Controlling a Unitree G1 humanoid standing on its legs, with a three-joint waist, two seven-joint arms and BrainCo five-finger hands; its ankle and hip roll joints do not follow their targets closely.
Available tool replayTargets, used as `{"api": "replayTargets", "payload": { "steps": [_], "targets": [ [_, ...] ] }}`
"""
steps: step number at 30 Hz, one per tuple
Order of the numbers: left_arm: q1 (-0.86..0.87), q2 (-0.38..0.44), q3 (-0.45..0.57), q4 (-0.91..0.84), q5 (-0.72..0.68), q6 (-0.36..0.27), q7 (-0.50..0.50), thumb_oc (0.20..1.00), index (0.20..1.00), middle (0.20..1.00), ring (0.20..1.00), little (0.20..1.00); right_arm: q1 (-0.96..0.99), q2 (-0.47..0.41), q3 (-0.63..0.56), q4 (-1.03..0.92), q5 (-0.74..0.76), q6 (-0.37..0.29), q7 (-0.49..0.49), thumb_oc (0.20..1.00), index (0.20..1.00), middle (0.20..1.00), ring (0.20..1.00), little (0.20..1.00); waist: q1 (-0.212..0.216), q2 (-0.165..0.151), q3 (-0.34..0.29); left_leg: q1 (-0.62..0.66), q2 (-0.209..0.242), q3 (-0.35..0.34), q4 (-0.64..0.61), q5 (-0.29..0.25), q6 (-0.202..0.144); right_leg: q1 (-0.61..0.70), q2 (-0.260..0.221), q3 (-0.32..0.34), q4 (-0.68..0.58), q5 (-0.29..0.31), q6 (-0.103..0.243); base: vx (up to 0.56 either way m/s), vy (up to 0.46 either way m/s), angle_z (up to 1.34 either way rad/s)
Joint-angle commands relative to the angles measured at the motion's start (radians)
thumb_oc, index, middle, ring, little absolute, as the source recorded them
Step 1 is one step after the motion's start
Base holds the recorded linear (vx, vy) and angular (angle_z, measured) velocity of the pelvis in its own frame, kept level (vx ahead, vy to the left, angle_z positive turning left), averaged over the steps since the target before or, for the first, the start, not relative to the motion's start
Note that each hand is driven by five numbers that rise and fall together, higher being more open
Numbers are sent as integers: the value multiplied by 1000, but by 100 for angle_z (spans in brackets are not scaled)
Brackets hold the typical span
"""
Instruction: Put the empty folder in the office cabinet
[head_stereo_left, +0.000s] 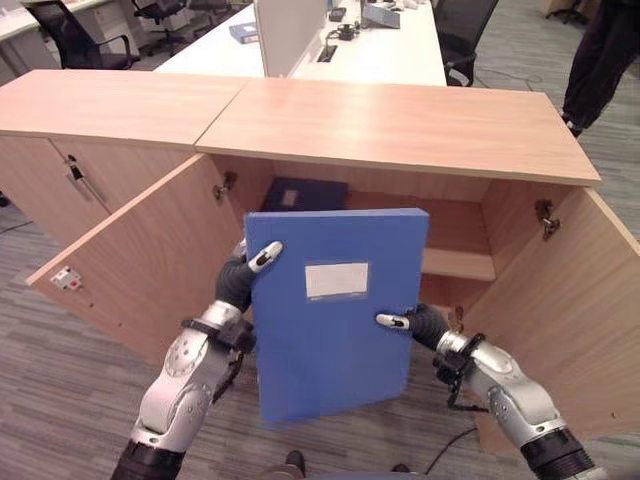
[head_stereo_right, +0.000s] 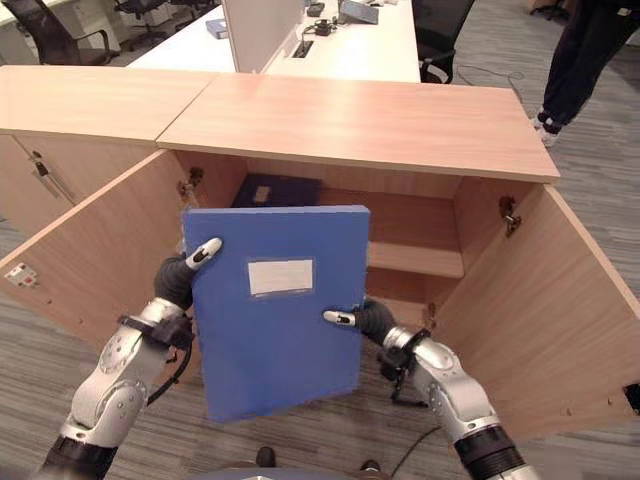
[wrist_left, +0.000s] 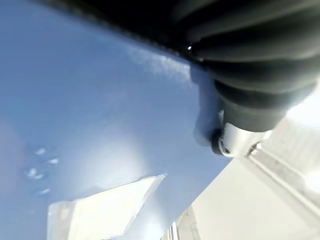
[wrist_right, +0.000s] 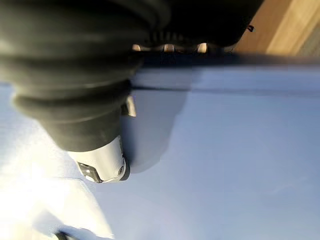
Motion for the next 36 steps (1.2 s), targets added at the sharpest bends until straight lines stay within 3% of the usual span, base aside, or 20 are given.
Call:
{"api": "replayTargets", "payload": {
  "steps": [1,7,9,10,12,13,14,18,19,21,23,27,29,32,33,36],
  "targets": [
    [-22,-28,-7,25,37,-56,-43,1000,1000,1000,1000,1000,-36,67,-37,-43,101,-62,-21,200,200,200,200,200,7,-4,-31,12,48,43,9,-52,-66,42,-7,70,66,-152,49,47,-66,-3],
    [39,6,90,177,204,-66,-60,1000,1000,1000,1000,1000,34,73,-130,11,8,-73,-66,200,200,200,200,200,-4,8,-26,14,67,61,52,-54,-79,51,8,81,62,-173,35,39,-55,-5],
    [48,23,109,270,262,-76,-42,1000,1000,1000,1000,1000,47,80,-167,46,-15,-96,-116,200,200,200,200,200,-10,13,-9,-10,74,67,104,-59,-89,53,10,86,67,-185,27,-17,-45,-11],
    [60,23,111,345,277,-77,-45,1000,1000,1000,1000,1000,57,90,-194,61,-25,-105,-143,200,200,200,200,200,-22,14,0,-59,86,83,199,-53,-105,44,10,87,71,-196,14,-36,-51,-6],
    [67,16,108,429,299,-76,-40,1000,1000,1000,1000,1000,74,89,-215,64,-64,-119,-170,200,200,200,200,200,-34,15,21,-130,116,98,311,11,-126,49,12,87,63,-209,1,-25,-21,7],
    [66,16,108,433,300,-79,-40,1000,1000,1000,1000,1000,75,89,-215,63,-65,-119,-171,200,200,200,200,200,-34,18,24,-130,122,95,322,3,-131,54,17,88,64,-214,-2,47,30,27],
    [76,6,100,494,323,-75,-40,1000,1000,1000,1000,1000,88,110,-224,77,-41,-121,-184,200,200,200,200,200,-38,21,35,-161,161,121,327,55,-131,70,15,84,51,-216,1,88,34,20],
    [90,-3,96,588,361,-73,-34,1000,1000,1000,1000,1000,100,120,-221,95,-32,-129,-196,200,200,200,200,200,-36,6,42,-195,197,130,252,62,-129,86,-5,98,50,-219,24,121,54,-2],
    [95,-4,91,626,389,-73,-36,1000,1000,1000,1000,1000,105,121,-223,102,-34,-133,-200,200,200,200,200,200,-37,9,42,-205,217,126,203,88,-134,84,-8,104,56,-222,35,179,151,4],
    [104,-8,85,744,457,-79,-19,1000,1000,1000,1000,1000,97,121,-214,135,-10,-144,-212,200,200,200,200,200,-21,26,52,-257,280,51,74,155,-152,83,-20,171,90,-245,60,315,255,2],
    [108,-18,88,832,478,-87,-6,1000,1000,1000,1000,1000,98,111,-203,142,-4,-146,-213,200,200,200,200,200,-9,39,61,-263,297,-11,40,177,-176,101,-20,222,107,-274,69,297,184,-65],
    [118,-30,73,923,502,-83,-17,1000,1000,1000,1000,1000,106,114,-192,160,-15,-147,-206,200,200,200,200,200,-4,52,37,-250,293,6,24,190,-186,129,-16,245,106,-290,84,282,197,-47],
    [113,-40,62,986,512,-88,-18,1000,1000,1000,1000,1000,108,125,-183,168,-18,-147,-202,200,200,200,200,200,0,39,25,-232,274,49,30,179,-178,121,-46,257,112,-277,108,291,329,2],
    [115,-46,55,1077,554,-91,-16,1000,1000,1000,1000,1000,99,144,-153,191,-40,-139,-198,200,200,200,200,200,8,8,17,-206,216,110,39,129,-129,74,-130,294,142,-217,157,270,388,-75],
    [101,-38,45,1123,589,-90,-17,1000,1000,1000,1000,1000,78,155,-131,202,-53,-137,-198,200,200,200,200,200,10,-11,17,-193,173,144,36,95,-93,18,-169,304,202,-152,179,307,468,-123],
    [78,-22,39,1176,637,-78,-2,1000,1000,1000,1000,1000,66,174,-133,200,-50,-141,-210,200,200,200,200,200,3,-21,36,-171,117,154,34,27,-27,-122,-184,319,468,-49,179,222,371,-46]
  ]
}}
